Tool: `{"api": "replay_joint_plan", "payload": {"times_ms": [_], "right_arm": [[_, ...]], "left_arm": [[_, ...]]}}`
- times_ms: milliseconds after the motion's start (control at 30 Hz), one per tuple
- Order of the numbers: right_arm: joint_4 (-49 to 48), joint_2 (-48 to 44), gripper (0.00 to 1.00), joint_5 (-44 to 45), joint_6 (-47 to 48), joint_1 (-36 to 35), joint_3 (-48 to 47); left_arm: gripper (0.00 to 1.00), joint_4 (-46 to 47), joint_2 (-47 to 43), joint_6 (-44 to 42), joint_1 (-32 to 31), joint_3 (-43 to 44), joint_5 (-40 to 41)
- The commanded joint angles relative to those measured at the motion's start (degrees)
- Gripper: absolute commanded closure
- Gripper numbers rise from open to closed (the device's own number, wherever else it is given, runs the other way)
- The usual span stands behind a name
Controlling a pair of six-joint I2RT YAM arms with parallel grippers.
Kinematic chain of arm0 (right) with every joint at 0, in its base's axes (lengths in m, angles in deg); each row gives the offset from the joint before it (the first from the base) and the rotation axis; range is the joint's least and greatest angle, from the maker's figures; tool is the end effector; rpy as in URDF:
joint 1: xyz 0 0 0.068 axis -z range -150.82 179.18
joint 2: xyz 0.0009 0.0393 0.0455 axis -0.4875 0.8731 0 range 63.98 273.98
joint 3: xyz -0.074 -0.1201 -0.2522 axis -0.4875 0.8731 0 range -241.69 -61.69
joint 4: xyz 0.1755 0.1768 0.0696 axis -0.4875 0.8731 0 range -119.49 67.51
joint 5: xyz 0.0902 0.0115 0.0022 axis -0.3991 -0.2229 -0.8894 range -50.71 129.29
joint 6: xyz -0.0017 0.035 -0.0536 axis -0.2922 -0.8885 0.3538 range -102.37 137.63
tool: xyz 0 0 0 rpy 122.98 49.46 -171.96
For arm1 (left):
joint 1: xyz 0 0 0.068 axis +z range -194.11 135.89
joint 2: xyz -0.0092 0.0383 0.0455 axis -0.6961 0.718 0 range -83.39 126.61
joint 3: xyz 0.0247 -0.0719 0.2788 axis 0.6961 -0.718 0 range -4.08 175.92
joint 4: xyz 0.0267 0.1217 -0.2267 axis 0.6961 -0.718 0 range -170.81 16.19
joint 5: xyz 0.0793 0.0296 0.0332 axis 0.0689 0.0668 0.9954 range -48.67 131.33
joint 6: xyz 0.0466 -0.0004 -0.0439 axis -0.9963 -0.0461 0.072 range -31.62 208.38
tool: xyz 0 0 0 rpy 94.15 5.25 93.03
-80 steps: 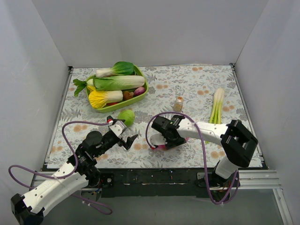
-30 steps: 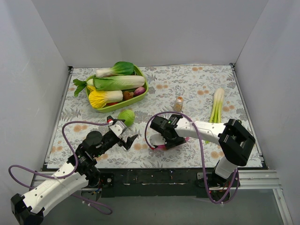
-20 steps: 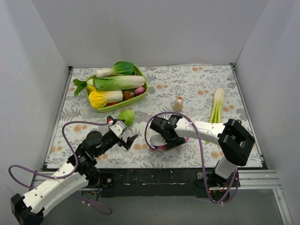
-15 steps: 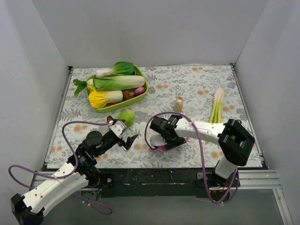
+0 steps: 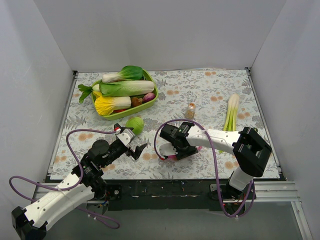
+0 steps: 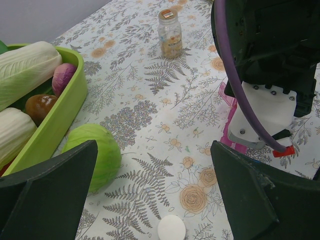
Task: Sort the pills into containers
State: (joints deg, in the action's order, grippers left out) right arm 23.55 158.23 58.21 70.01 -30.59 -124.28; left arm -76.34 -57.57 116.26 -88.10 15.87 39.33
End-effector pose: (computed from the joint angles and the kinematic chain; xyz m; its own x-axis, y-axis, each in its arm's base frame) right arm 0.1596 0.2419 0.1970 0.3294 -0.9229 0.1993 -0.8868 -0.3749 -0.2702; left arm 0.0970 -0.0961 0.2526 -0.4292 -0.2353 -0.8720 0.5864 0.6618 -0.4671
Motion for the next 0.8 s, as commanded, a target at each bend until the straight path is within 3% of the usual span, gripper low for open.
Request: {"api": "replay_joint_plan", "payload": {"times_ms": [0, 767], "right_arm": [[1.72, 0.05, 0.99, -0.55, -0.17, -0.17, -1.22], [-0.74, -3.20, 0.99, -5.03, -0.70, 4.04, 0.27]], "left_arm": [[0.02, 0.42, 0.01, -0.63, 0.22, -0.35, -0.55], [0.02, 0.33, 0.10, -0.54, 0.22, -0.34, -0.55]]}}
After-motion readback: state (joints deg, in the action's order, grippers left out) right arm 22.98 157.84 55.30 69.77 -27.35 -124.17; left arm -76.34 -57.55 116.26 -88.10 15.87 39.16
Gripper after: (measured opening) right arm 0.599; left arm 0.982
